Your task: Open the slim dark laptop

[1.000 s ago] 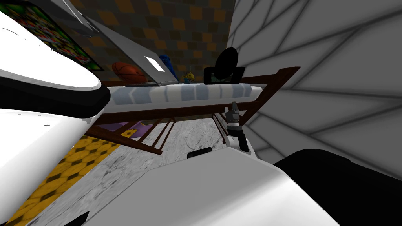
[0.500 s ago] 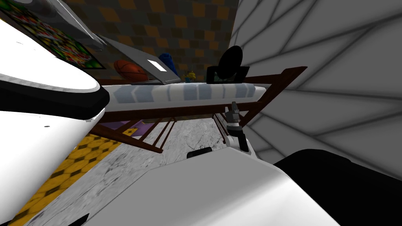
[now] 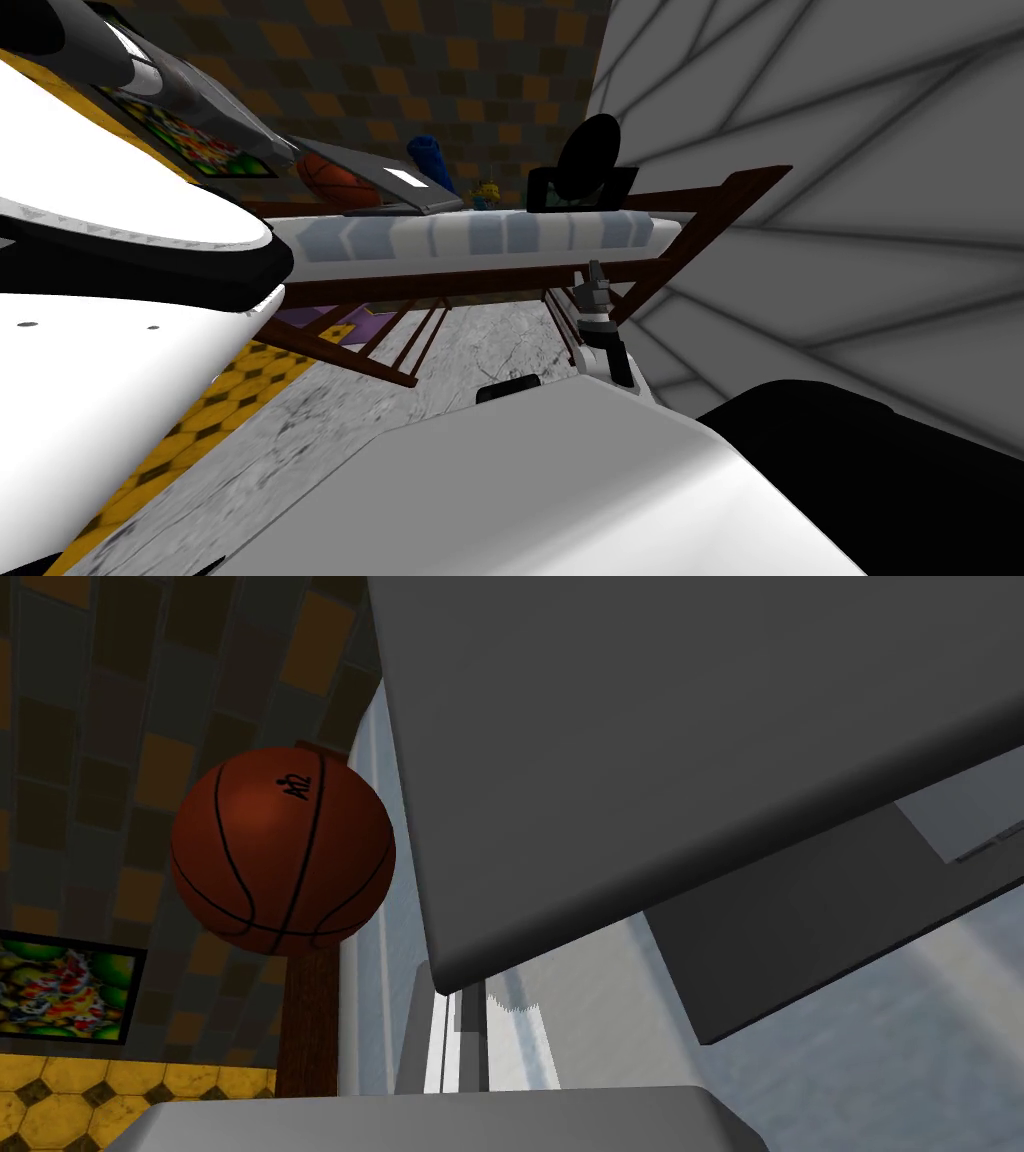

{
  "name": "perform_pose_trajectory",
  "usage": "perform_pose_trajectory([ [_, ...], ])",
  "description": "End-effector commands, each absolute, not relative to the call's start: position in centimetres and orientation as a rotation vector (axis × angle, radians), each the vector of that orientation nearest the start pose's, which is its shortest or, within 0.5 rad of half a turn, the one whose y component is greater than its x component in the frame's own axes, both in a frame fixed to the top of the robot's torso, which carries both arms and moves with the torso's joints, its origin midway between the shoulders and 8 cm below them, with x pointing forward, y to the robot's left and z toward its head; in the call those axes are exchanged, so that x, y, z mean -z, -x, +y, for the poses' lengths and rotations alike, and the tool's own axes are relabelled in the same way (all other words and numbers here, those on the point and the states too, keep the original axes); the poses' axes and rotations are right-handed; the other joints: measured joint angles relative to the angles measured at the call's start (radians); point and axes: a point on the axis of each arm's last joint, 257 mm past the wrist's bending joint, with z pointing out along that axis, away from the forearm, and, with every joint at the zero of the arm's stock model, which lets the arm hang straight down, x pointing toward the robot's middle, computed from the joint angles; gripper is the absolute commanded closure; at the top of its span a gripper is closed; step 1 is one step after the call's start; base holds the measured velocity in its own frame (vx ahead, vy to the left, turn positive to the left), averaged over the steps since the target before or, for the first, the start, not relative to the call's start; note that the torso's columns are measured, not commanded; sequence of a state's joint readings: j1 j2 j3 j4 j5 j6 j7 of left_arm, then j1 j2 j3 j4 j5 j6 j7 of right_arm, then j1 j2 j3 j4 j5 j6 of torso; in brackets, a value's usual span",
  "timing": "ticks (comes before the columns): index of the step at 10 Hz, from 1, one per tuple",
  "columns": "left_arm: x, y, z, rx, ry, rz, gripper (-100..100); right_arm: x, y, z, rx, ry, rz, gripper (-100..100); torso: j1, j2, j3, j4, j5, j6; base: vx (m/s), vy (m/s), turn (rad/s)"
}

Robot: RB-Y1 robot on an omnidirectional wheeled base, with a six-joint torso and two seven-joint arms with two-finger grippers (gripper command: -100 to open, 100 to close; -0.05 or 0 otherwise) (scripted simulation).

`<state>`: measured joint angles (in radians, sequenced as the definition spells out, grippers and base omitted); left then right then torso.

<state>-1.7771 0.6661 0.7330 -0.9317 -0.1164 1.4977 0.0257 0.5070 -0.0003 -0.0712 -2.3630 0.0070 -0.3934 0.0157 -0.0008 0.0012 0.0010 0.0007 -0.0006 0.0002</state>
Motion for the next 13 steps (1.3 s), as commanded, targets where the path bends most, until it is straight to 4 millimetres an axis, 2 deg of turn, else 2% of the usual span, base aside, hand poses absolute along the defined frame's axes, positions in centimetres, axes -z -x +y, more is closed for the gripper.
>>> perform_pose_trajectory([
  [1, -33.8, -60.0, 40.3, 1.356, 1.805, 1.022, -100, -4.0, -34.0, -30.2, -1.202, -0.662, 0.635, 0, 0.001, -0.001, 0.0, 0.0, 0.0, 0.0, 0.003, 0.072, 0.135],
  [3, -34.1, -60.0, 39.9, 1.327, 1.796, 1.025, -100, -4.0, -34.0, -30.2, -1.202, -0.662, 0.635, 0, 0.002, 0.0, 0.0, 0.0, 0.0, 0.001, 0.005, 0.067, 0.017],
  [4, -35.4, -60.4, 37.2, 1.387, 1.785, 1.044, -100, -4.0, -34.0, -30.2, -1.202, -0.662, 0.635, 0, -0.001, -0.001, -0.001, 0.0, 0.0, 0.0, -0.003, 0.083, 0.109],
  [6, -35.6, -60.5, 36.6, 1.352, 1.774, 1.049, -100, -4.0, -34.0, -30.2, -1.201, -0.662, 0.635, 0, 0.0, 0.0, 0.001, 0.001, 0.0, -0.001, 0.007, 0.054, 0.024],
  [7, -36.7, -60.8, 33.8, 1.419, 1.765, 1.072, -100, -4.0, -34.0, -30.2, -1.201, -0.662, 0.635, 0, -0.002, 0.0, 0.0, 0.001, 0.0, -0.001, 0.006, 0.083, 0.119],
  [10, -36.7, -60.9, 33.2, 1.365, 1.754, 1.074, -100, -4.0, -33.9, -30.3, -1.199, -0.663, 0.635, 0, -0.001, -0.001, 0.0, 0.0, 0.0, -0.001, 0.008, 0.038, 0.013],
  [11, -37.7, -61.0, 30.5, 1.424, 1.752, 1.094, -100, -4.0, -33.9, -30.3, -1.199, -0.663, 0.635, 0, -0.002, 0.0, 0.0, 0.001, 0.0, -0.001, 0.008, 0.055, 0.107],
  [13, -37.6, -61.1, 30.0, 1.38, 1.741, 1.097, -100, -4.0, -33.9, -30.3, -1.197, -0.663, 0.635, 0, 0.003, -0.001, 0.0, 0.0, 0.001, -0.001, 0.006, 0.053, 0.035],
])
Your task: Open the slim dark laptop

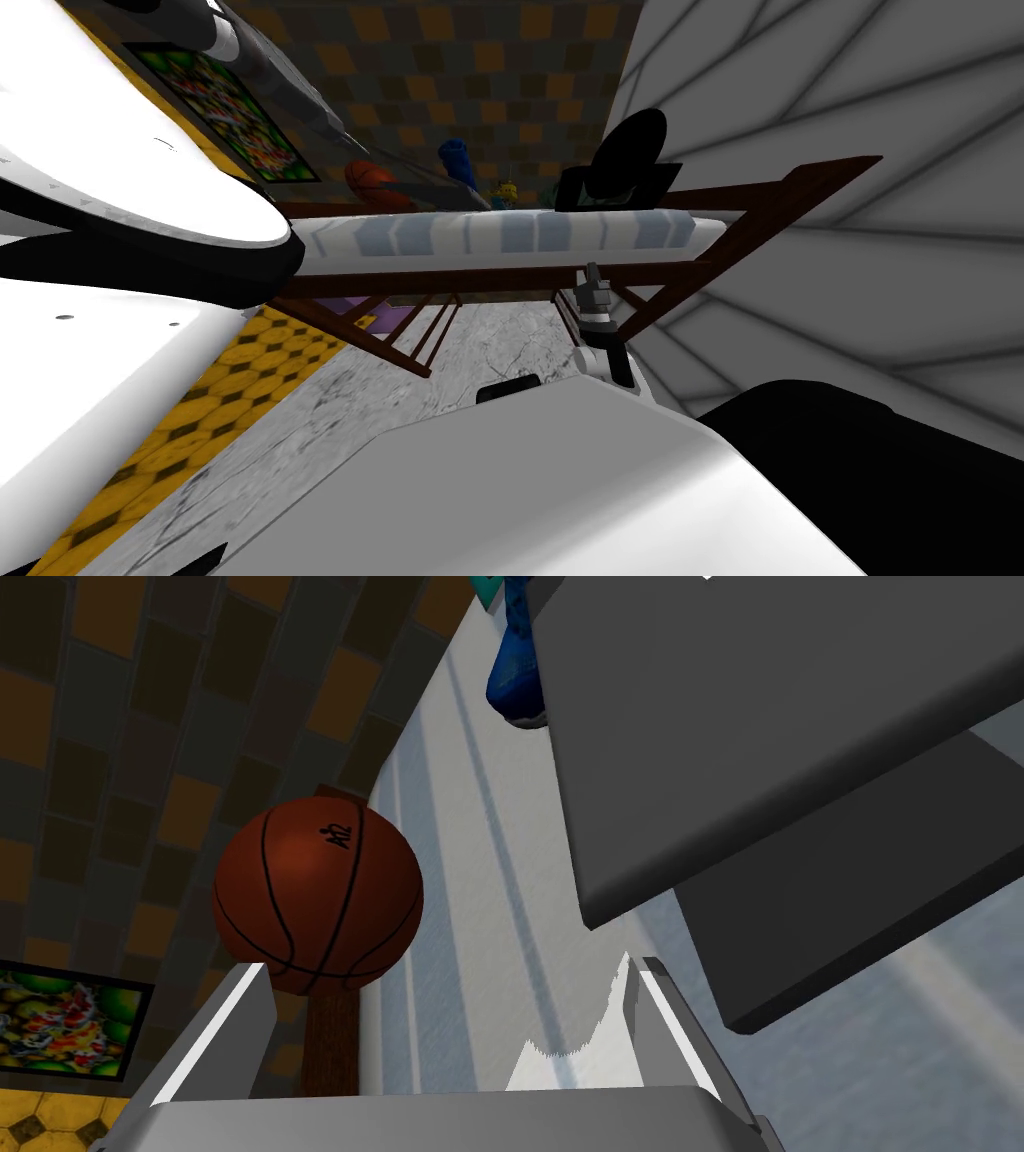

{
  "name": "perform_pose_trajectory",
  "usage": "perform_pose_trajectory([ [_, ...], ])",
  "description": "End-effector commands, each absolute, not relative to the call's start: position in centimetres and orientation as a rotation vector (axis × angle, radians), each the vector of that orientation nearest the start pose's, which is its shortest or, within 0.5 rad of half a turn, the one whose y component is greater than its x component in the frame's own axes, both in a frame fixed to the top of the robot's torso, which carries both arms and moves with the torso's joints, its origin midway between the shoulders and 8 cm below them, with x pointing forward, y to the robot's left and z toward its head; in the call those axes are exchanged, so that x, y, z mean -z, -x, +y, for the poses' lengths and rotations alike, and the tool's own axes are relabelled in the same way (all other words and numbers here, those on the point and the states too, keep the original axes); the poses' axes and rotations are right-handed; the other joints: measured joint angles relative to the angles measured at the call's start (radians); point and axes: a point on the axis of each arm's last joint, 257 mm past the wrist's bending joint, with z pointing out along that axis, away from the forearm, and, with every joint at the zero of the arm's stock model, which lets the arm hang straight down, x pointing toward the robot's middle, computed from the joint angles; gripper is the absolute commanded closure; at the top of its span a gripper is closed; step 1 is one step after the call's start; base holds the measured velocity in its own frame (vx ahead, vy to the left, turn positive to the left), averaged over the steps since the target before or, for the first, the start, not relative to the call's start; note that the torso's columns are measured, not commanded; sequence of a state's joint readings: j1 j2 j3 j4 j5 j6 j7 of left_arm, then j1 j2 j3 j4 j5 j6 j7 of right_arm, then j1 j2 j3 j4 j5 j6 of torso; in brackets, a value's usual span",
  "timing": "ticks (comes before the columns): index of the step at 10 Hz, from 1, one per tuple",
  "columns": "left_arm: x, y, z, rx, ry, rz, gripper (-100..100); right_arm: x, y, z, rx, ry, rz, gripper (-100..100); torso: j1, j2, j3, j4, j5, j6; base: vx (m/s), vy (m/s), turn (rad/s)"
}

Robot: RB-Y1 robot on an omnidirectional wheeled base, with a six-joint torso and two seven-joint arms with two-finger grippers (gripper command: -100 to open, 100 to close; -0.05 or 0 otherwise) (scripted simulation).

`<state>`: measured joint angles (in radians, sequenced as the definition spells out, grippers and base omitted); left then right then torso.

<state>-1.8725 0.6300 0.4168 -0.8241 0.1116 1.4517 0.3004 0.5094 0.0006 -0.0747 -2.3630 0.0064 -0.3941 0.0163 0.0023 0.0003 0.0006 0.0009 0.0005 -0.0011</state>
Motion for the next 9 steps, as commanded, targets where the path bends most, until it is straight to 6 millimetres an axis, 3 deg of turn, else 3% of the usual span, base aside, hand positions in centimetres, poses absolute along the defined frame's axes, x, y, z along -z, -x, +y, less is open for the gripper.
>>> perform_pose_trajectory([
  [1, -38.4, -61.1, 27.5, 1.438, 1.744, 1.115, -100, -4.0, -33.9, -30.3, -1.197, -0.663, 0.635, 0, -0.001, -0.001, -0.001, -0.001, 0.0, 0.001, 0.01, 0.083, 0.104],
  [4, -38.1, -61.3, 26.9, 1.39, 1.733, 1.119, -100, -4.0, -33.9, -30.3, -1.197, -0.663, 0.635, 0, -0.004, -0.001, -0.001, -0.001, -0.001, 0.001, 0.007, 0.046, 0.016],
  [5, -38.8, -61.2, 24.3, 1.439, 1.738, 1.138, -100, -4.0, -33.9, -30.3, -1.197, -0.663, 0.635, 0, -0.006, 0.0, -0.001, -0.001, -0.002, 0.001, 0.015, 0.068, 0.121],
  [7, -38.5, -61.4, 24.0, 1.398, 1.732, 1.138, -100, -4.0, -33.9, -30.4, -1.196, -0.664, 0.634, 0, 0.0, -0.002, -0.001, -0.001, 0.0, 0.0, 0.009, 0.054, 0.021],
  [8, -39.0, -61.2, 21.6, 1.451, 1.743, 1.154, -100, -4.0, -33.9, -30.4, -1.196, -0.664, 0.634, 0, -0.001, -0.002, -0.001, -0.001, 0.0, 0.001, 0.017, 0.087, 0.125],
  [9, -38.8, -61.3, 21.2, 1.437, 1.747, 1.151, -100, -4.0, -33.9, -30.4, -1.195, -0.664, 0.635, 0, 0.0, -0.002, -0.001, -0.001, 0.0, 0.0, 0.015, 0.08, 0.039],
])
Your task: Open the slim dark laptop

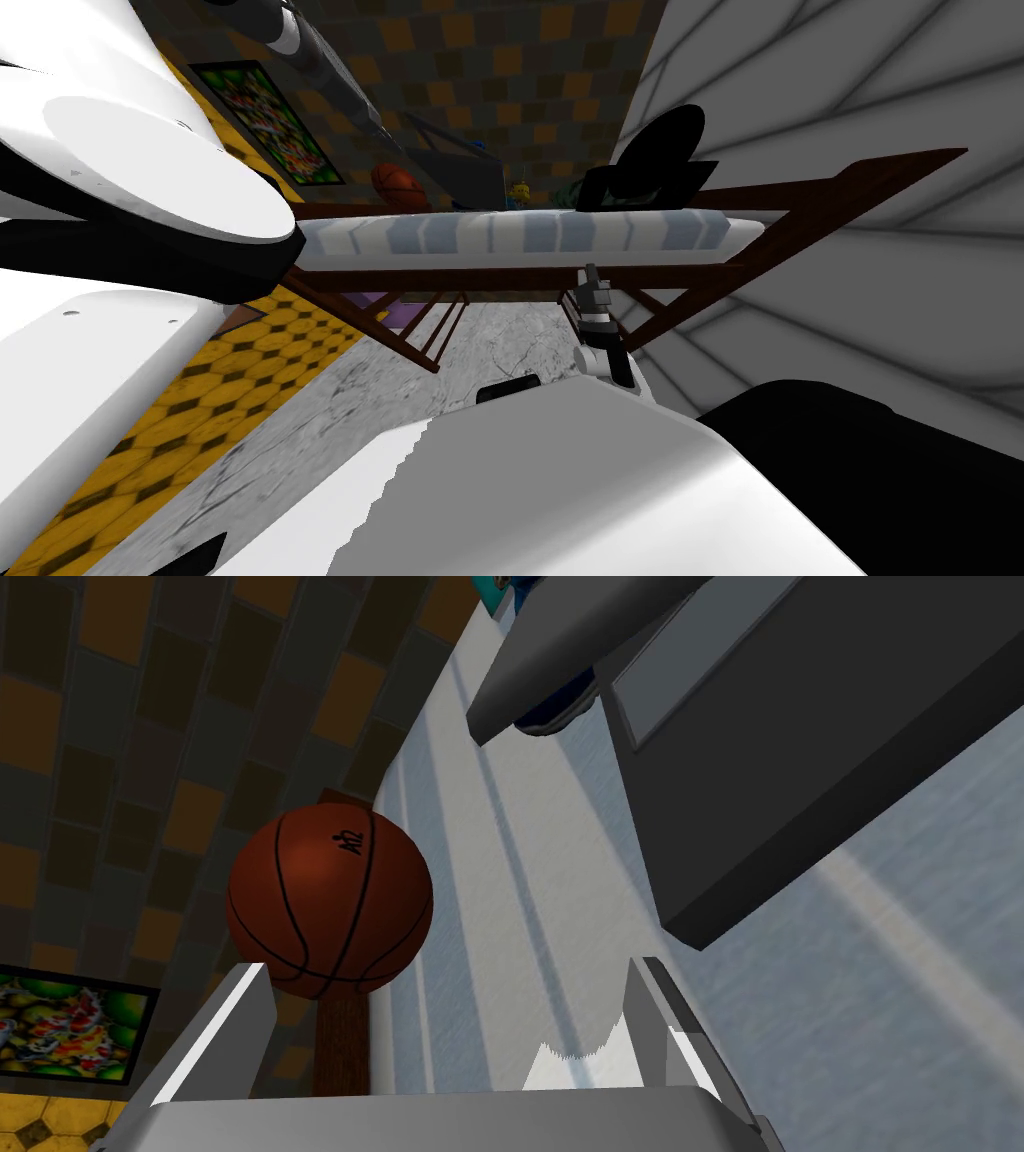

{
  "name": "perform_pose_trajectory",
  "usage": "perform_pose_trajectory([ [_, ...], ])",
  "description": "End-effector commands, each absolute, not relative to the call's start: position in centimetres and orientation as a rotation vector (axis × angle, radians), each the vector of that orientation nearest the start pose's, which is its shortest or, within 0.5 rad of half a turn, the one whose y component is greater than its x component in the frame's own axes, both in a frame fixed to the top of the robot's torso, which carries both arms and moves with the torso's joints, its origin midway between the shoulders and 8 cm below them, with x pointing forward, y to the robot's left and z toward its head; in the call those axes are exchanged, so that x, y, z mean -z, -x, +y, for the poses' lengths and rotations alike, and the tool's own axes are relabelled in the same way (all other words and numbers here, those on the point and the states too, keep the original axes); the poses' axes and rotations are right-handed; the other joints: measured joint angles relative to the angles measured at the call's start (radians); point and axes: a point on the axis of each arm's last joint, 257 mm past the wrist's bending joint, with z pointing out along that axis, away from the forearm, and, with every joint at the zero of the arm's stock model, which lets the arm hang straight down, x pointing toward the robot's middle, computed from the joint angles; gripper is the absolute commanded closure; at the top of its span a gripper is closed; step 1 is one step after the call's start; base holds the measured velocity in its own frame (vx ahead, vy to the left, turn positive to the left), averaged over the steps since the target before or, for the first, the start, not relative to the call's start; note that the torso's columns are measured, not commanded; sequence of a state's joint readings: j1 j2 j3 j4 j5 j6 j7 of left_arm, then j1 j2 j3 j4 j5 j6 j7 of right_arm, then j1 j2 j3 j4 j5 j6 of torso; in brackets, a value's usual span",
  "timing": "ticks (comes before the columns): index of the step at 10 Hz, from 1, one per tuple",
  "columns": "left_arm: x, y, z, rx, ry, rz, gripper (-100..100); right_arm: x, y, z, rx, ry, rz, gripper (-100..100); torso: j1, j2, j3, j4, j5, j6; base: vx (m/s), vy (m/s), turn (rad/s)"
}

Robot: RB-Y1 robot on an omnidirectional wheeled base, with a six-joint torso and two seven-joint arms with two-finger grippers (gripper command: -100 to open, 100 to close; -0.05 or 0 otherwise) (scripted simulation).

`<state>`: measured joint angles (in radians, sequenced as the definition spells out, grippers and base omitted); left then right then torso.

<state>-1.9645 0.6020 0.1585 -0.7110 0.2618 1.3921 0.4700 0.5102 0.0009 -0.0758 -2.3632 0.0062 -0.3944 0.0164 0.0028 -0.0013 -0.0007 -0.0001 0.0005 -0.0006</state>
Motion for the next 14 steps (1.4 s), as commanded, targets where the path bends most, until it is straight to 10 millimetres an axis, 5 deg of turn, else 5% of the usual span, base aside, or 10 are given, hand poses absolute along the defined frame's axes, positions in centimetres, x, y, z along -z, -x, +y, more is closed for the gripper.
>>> perform_pose_trajectory([
  [1, -38.6, -61.4, 21.2, 1.406, 1.736, 1.153, -100, -3.9, -33.9, -30.4, -1.195, -0.664, 0.634, 0, 0.0, 0.0, -0.001, -0.001, 0.001, 0.0, 0.001, 0.03, 0.001],
  [2, -39.0, -61.2, 18.9, 1.452, 1.747, 1.171, -100, -3.9, -33.9, -30.4, -1.195, -0.664, 0.634, 0, -0.004, 0.0, 0.0, 0.0, 0.0, 0.0, 0.015, 0.078, 0.121],
  [5, -38.4, -61.4, 18.7, 1.404, 1.743, 1.165, -100, -3.9, -33.9, -30.4, -1.194, -0.664, 0.634, 0, -0.004, 0.001, 0.0, 0.0, 0.0, 0.0, 0.003, 0.037, 0.016],
  [6, -38.7, -61.1, 16.5, 1.444, 1.761, 1.176, -100, -3.9, -33.9, -30.4, -1.194, -0.664, 0.634, 0, -0.006, 0.001, 0.0, 0.0, -0.001, 0.001, 0.008, 0.069, 0.126],
  [8, -38.2, -61.4, 16.4, 1.402, 1.757, 1.171, -100, -3.9, -33.9, -30.5, -1.194, -0.664, 0.634, 0, 0.0, 0.001, 0.0, 0.0, 0.0, 0.0, 0.013, 0.055, 0.019],
  [9, -38.5, -61.0, 14.3, 1.446, 1.777, 1.181, -100, -3.9, -33.9, -30.5, -1.194, -0.664, 0.634, 0, -0.002, 0.001, 0.0, 0.0, 0.0, 0.0, 0.013, 0.065, 0.12],
  [12, -38.1, -61.3, 14.3, 1.418, 1.777, 1.171, -100, -3.9, -33.8, -30.5, -1.193, -0.665, 0.634, 0, -0.003, 0.0, 0.0, 0.0, 0.0, 0.0, 0.013, 0.043, 0.014],
  [13, -38.0, -61.3, 14.3, 1.416, 1.778, 1.17, 0, -3.9, -33.8, -30.5, -1.193, -0.665, 0.634, 0, -0.005, 0.001, 0.0, 0.0, -0.001, 0.001, 0.001, 0.005, 0.001],
  [14, -38.0, -61.3, 14.3, 1.416, 1.778, 1.17, 0, -3.9, -33.8, -30.5, -1.193, -0.665, 0.634, 0, -0.005, 0.002, 0.001, 0.0, -0.001, 0.001, 0.0, 0.0, 0.0],
])
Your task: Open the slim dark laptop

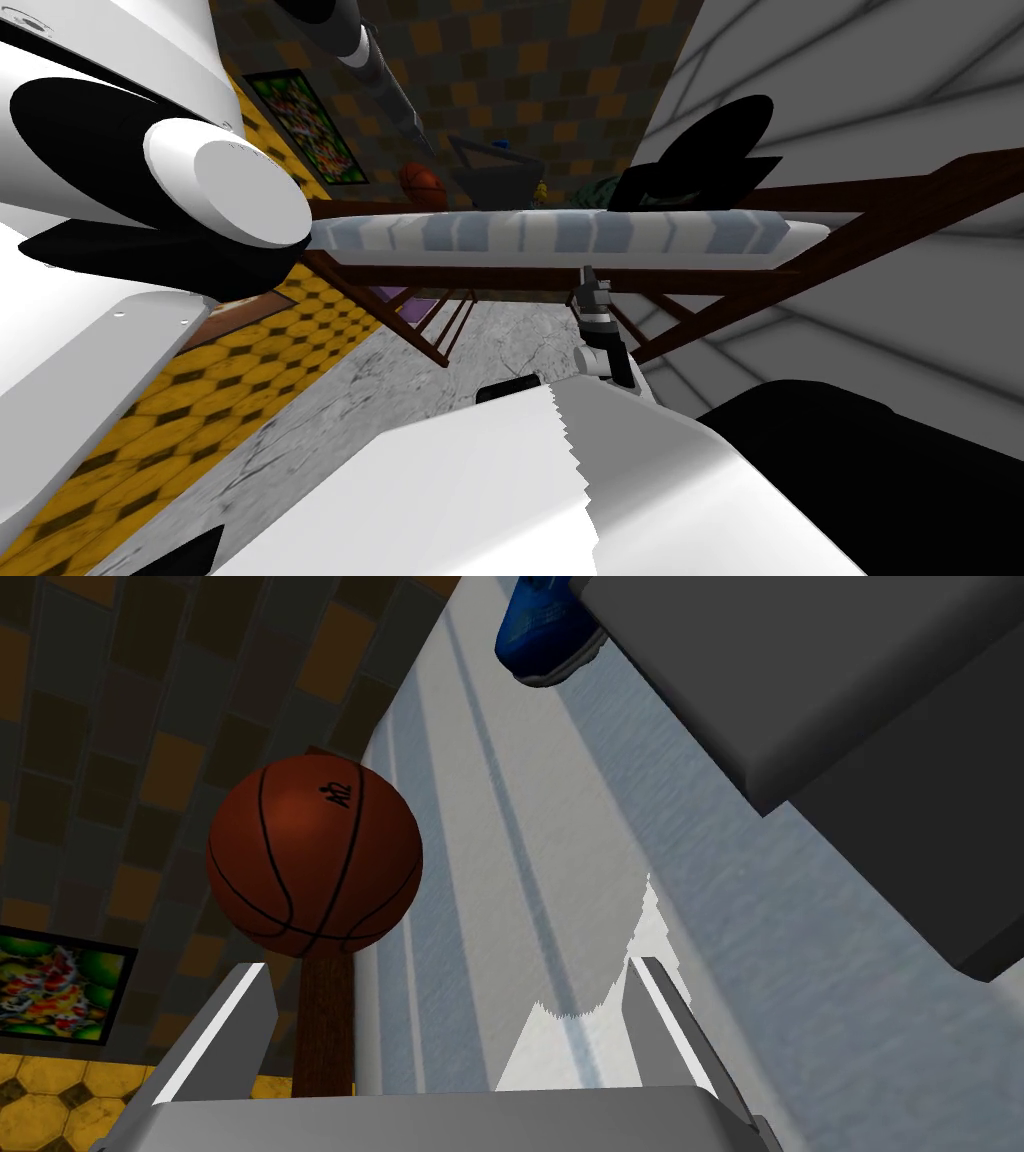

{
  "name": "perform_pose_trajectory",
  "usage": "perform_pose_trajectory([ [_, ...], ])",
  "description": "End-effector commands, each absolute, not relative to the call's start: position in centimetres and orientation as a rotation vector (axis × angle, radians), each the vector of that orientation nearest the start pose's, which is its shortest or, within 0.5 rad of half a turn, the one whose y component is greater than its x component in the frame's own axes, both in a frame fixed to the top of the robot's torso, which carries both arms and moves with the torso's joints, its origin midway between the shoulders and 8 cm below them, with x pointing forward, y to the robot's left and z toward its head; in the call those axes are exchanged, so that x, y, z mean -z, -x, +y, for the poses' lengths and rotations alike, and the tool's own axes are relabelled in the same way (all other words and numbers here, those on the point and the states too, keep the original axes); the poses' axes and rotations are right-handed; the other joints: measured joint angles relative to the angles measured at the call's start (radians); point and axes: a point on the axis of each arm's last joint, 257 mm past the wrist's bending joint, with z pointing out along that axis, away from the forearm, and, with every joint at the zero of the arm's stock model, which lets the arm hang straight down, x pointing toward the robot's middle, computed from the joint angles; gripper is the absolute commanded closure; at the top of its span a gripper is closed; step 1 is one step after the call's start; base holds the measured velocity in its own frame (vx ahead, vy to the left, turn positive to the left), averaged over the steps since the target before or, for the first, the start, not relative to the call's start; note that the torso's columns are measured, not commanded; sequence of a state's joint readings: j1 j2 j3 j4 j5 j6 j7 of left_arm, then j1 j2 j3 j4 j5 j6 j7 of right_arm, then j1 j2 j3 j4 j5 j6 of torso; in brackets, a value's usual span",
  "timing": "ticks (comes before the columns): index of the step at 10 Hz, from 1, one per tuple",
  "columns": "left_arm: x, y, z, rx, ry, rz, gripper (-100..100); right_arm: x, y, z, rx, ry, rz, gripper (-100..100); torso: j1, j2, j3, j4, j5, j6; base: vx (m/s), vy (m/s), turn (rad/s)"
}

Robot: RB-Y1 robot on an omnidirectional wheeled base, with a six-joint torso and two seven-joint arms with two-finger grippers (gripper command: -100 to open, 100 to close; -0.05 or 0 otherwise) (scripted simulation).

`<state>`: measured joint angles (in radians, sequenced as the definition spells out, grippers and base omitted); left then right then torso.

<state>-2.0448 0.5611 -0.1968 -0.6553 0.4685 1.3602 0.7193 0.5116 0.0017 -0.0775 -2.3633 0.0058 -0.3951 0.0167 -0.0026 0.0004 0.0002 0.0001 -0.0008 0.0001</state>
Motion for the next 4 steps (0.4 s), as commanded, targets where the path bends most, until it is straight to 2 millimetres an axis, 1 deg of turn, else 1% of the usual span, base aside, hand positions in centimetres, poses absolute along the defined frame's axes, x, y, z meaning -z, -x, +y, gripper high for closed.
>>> perform_pose_trajectory([
  [1, -38.03, -61.3, 14.3, 1.416, 1.778, 1.17, 0, -3.93, -33.84, -30.47, -1.193, -0.665, 0.634, 0, 0.001, 0.0, 0.0, 0.0, 0.0, 0.0, 0.0, 0.0, 0.0],
  [4, -38.03, -61.3, 14.3, 1.416, 1.778, 1.17, 0, -3.93, -33.84, -30.46, -1.193, -0.665, 0.634, 0, 0.003, 0.0, 0.0, 0.0, 0.001, 0.0, 0.0, 0.0, 0.0],
])
